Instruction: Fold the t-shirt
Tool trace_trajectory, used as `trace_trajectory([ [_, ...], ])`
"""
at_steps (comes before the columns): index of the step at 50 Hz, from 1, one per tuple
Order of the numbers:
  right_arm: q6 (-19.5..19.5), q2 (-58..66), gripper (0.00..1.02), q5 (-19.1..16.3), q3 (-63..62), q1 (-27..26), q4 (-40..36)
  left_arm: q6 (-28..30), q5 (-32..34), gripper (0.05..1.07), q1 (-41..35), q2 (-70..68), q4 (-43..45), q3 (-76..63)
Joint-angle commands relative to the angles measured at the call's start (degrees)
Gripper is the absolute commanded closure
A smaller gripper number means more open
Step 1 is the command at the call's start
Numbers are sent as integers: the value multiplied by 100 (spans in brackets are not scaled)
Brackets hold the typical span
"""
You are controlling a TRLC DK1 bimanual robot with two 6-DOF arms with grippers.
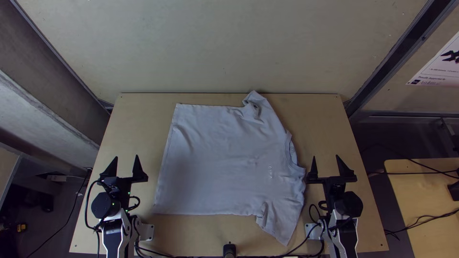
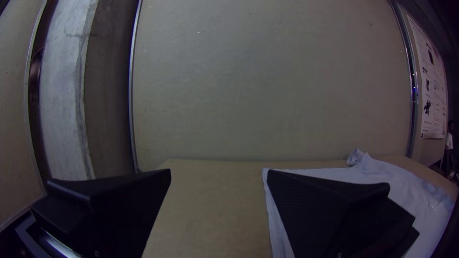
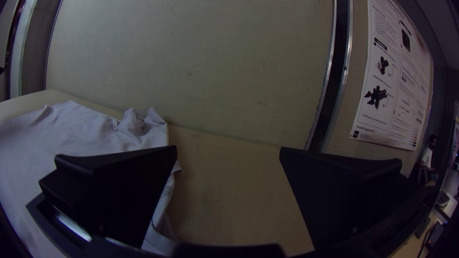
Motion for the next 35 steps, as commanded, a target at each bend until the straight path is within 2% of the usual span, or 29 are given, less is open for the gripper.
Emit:
trace_trajectory([
  [1,241,-16,4,5,-42,-30,-97,-142,-45,10,-14,-25,-172,-233],
  [24,452,-16,4,5,362,-47,-9,-98,-45,10,3,19,-84,66],
  [35,452,124,4,5,854,67,210,-238,-45,10,3,599,57,681],
])
